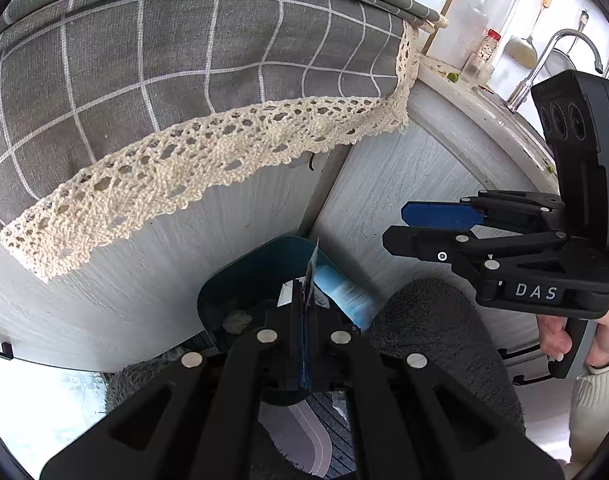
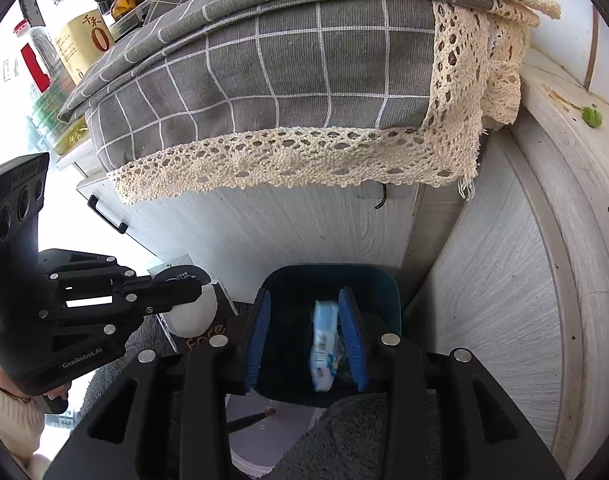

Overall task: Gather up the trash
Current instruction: 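Open the left gripper to drop the black packet into the bin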

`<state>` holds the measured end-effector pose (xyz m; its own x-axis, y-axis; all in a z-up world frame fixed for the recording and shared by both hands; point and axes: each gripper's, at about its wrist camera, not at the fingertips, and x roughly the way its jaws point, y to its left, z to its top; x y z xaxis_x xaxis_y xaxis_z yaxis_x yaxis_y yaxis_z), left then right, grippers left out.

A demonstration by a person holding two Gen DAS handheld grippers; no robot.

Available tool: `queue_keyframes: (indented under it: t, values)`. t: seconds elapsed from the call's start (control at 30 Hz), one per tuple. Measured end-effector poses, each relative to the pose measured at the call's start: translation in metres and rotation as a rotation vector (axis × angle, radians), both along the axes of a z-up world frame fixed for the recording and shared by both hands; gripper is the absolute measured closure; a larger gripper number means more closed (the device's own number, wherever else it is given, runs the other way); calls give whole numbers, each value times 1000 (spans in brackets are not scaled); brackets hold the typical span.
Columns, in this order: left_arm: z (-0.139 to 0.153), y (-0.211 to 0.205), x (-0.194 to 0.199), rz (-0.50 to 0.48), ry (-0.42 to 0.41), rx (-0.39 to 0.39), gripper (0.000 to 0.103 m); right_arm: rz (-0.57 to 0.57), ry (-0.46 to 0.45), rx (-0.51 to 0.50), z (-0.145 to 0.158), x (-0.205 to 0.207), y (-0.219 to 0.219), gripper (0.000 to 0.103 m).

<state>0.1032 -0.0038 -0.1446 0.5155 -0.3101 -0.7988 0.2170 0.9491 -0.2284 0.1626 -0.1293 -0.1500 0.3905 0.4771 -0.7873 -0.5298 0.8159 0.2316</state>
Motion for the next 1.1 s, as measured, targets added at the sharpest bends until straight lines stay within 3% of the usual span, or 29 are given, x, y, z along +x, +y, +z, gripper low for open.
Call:
queue_keyframes:
  t: [1.1]
  values:
    - [-11,-16,24,-17,21,-16,102,-39,14,-13,-5,5,-16,54]
